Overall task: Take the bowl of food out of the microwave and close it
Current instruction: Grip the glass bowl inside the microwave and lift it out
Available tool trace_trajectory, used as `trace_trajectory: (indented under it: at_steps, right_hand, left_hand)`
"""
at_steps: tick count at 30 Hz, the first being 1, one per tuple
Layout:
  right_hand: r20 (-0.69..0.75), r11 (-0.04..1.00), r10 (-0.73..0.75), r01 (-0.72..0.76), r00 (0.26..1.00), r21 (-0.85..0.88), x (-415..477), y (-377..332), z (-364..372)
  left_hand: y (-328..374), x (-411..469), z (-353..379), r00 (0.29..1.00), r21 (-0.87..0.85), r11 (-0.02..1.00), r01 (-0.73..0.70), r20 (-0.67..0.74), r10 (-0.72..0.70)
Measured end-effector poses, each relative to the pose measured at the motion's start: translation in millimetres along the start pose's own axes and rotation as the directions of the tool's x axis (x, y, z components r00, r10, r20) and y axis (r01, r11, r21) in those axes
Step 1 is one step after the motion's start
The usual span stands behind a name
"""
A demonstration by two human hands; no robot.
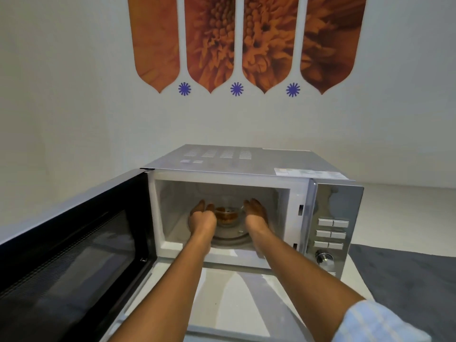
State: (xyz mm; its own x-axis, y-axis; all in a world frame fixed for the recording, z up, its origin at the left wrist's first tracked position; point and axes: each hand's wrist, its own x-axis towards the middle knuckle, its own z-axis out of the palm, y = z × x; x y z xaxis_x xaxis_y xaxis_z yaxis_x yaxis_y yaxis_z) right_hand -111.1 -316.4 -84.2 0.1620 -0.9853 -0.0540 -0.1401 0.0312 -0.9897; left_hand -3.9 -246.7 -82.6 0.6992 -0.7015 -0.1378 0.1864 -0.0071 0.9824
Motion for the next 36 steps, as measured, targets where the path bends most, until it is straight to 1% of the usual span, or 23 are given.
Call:
trace_trajectory:
  at_steps: [2, 6, 8, 12, 18, 22, 27, 30, 34, 36]
  right_hand:
    - [-0.003, 0.998, -0.04, 0.04, 0.999, 0.045, 14, -2, 7]
    - [-0.039, 0.971, -0.089, 0.096, 0.995, 0.221, 29, 6, 14]
    - [-0.022, 0.957, -0.074, 0.077, 0.997, 0.281, 36, 11, 19]
    - [-0.043, 0.926, -0.022, 0.036, 0.999, 0.375, 43, 18, 28]
    - [-0.018, 0.938, 0.002, 0.005, 1.0, 0.346, 44, 20, 30]
    - [-0.01, 0.935, 0.033, -0.027, 0.999, 0.353, 36, 17, 25]
    - [0.002, 0.936, 0.084, -0.08, 0.996, 0.344, 22, 8, 21]
    - [0.037, 0.92, 0.108, -0.114, 0.993, 0.374, 5, 4, 19]
    - [0.023, 0.898, 0.141, -0.138, 0.99, 0.418, -21, 1, 12]
    - [0.011, 0.919, 0.116, -0.112, 0.993, 0.379, -34, 1, 7]
  left_hand:
    - [-1, 15, 8, 1.0, 0.024, 1.0, -0.005, -0.015, 0.006]
    - [-4, 32, 20, 1.0, 0.031, 0.999, -0.021, -0.005, 0.021]
    - [-10, 41, 22, 1.0, 0.028, 1.0, -0.003, -0.012, 0.003]
    - [-16, 47, 23, 0.999, -0.031, 0.999, 0.027, -0.04, -0.028]
    - [-22, 36, 21, 0.998, -0.086, 0.996, 0.017, 0.062, -0.011]
    - [-21, 28, 18, 0.99, -0.139, 0.99, -0.026, 0.132, 0.045]
    - [-21, 31, 8, 0.995, -0.149, 0.989, 0.02, 0.102, -0.005]
    - [-10, 12, 0, 0.994, -0.175, 0.985, 0.002, 0.108, 0.017]
    - [-3, -11, -10, 0.99, -0.138, 0.99, 0.004, 0.143, 0.016]
    - [-2, -22, -17, 0.988, -0.107, 0.994, -0.001, 0.155, 0.018]
